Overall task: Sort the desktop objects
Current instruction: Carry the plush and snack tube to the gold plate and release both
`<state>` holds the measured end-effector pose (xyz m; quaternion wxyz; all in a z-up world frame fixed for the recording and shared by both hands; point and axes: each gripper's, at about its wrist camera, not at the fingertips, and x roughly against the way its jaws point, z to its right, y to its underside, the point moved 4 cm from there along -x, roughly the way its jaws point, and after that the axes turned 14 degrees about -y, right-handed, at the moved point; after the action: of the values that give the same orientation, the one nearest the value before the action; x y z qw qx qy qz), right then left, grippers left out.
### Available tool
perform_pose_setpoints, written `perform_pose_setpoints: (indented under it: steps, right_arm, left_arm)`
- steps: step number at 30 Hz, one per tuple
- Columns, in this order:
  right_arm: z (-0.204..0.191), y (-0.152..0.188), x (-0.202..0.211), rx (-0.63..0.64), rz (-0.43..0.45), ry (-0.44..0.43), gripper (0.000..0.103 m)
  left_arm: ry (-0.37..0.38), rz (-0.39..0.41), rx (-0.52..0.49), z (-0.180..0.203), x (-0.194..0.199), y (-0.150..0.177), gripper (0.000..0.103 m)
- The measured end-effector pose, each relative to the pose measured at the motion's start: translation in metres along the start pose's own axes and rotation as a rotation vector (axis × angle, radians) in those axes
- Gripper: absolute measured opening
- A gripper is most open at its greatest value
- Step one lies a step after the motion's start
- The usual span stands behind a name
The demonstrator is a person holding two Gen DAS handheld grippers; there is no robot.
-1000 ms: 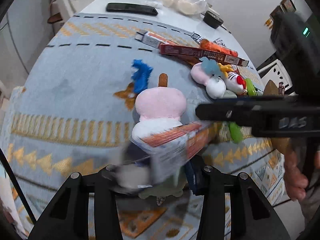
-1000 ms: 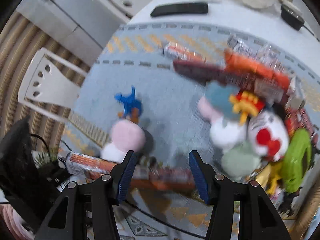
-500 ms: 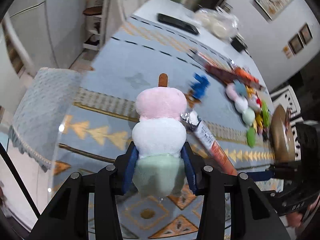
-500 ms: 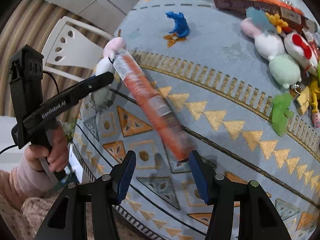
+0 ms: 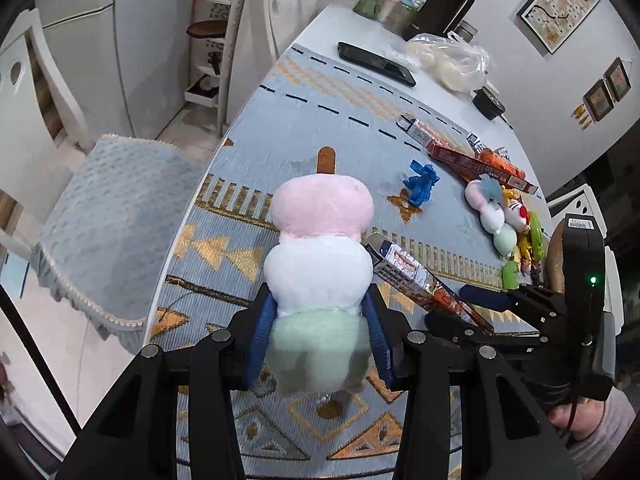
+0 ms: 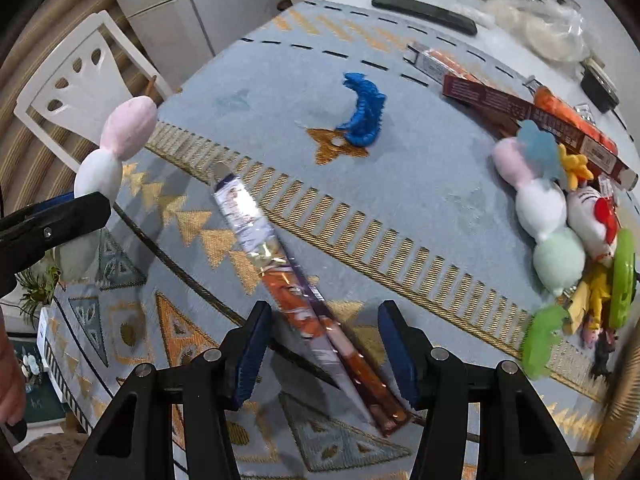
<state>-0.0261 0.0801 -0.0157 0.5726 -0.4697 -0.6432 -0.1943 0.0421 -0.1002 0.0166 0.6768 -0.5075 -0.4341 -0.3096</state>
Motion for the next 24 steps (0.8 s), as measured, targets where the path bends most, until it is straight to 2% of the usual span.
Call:
perform_pose_setpoints:
  steps: [1, 3, 5, 9, 13, 18, 21, 24]
  right_arm:
    - [-0.001, 0.001, 0.0, 0.003, 0.006, 0.001, 0.052]
    - [-0.002, 0.002, 0.001, 0.013, 0.016, 0.023, 0.03]
    - [0.001, 0.004, 0.004, -0.021, 0.018, -0.024, 0.017]
    - [0.016, 0.015, 0.016, -0.155, 0.045, -0.153, 0.017]
    - [0.041, 0.031, 0.045, -0.318, 0.12, -0.305, 0.017]
    - [0.059, 0.053, 0.091, -0.401, 0.221, -0.347, 0.017]
    - [0.063, 0.063, 0.119, -0.434, 0.299, -0.337, 0.017]
    - [0.085, 0.081, 0.162, -0.481, 0.382, -0.317, 0.017]
  left_arm:
    - [-0.001, 0.002, -0.001, 0.0, 0.0, 0.0, 0.041]
    - [-0.002, 0.006, 0.001, 0.001, 0.002, 0.001, 0.041]
    - [0.003, 0.006, 0.006, 0.005, 0.004, 0.0, 0.041]
    - [0.014, 0.021, -0.012, 0.018, 0.012, -0.002, 0.041]
    - [0.044, 0.023, -0.027, 0.04, 0.02, -0.006, 0.041]
    - [0.096, 0.037, -0.101, 0.09, 0.031, -0.012, 0.041]
    - [0.136, 0.052, -0.153, 0.128, 0.041, -0.016, 0.041]
    - [0.185, 0.065, -0.208, 0.169, 0.051, -0.018, 0.041]
